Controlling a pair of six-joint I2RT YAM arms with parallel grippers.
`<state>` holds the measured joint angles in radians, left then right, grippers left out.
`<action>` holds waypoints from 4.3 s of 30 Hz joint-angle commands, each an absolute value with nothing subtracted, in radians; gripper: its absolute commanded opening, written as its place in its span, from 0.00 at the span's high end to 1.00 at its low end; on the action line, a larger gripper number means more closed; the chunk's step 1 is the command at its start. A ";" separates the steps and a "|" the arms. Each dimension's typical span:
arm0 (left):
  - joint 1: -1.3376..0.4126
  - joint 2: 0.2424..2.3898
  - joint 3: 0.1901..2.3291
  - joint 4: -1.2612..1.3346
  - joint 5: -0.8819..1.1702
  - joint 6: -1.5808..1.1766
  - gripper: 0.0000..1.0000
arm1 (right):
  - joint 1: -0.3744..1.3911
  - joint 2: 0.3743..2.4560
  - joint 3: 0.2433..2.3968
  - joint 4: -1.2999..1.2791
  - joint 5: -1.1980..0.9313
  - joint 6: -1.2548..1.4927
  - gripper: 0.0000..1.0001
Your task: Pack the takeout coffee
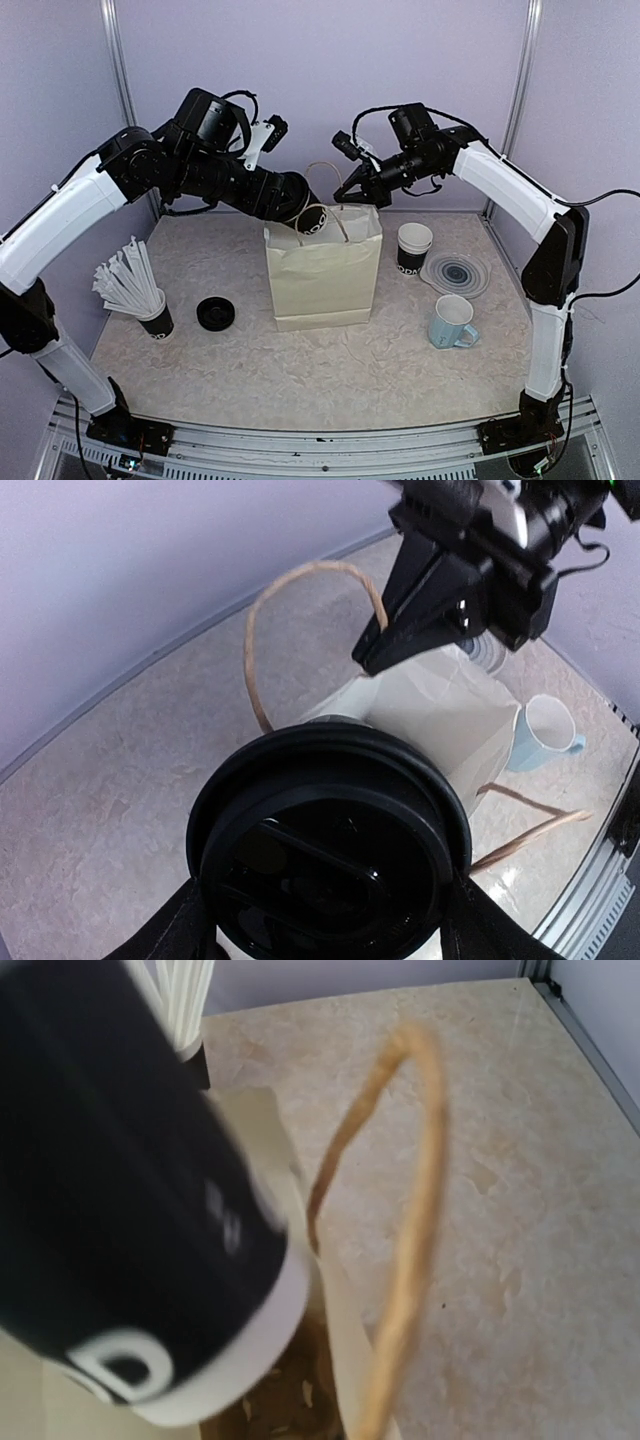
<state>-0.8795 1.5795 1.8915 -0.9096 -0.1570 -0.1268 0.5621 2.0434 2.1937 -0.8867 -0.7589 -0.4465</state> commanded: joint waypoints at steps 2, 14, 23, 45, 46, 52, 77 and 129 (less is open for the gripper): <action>-0.916 1.511 1.786 -0.864 -0.132 -0.146 0.46 | 0.573 1.947 2.148 -0.857 -0.754 -0.408 1.00; -1.069 1.561 1.763 -0.908 -0.291 -0.184 0.46 | 0.676 1.843 2.021 -0.910 -0.769 -0.430 1.00; -1.201 1.590 1.746 -0.984 -0.478 -0.187 0.47 | 0.704 1.774 1.983 -0.959 -0.790 -0.405 1.00; -1.469 1.616 1.670 -1.131 -0.790 -0.361 0.49 | 0.745 1.580 1.736 -0.923 -0.952 -0.418 0.92; -1.472 1.618 1.661 -1.139 -0.782 -0.370 0.49 | 0.747 1.584 1.738 -0.925 -0.956 -0.424 0.91; -1.505 1.630 1.677 -1.204 -0.753 -0.432 0.49 | 0.742 1.644 1.857 -1.074 -0.960 -0.531 0.68; -1.597 1.440 1.448 -1.053 -0.746 -0.548 0.50 | 0.614 1.987 1.747 -0.844 -0.489 -0.454 0.51; -1.656 1.481 1.428 -0.891 -0.764 -0.498 0.50 | 0.743 2.367 2.153 -1.090 -0.732 -0.551 0.53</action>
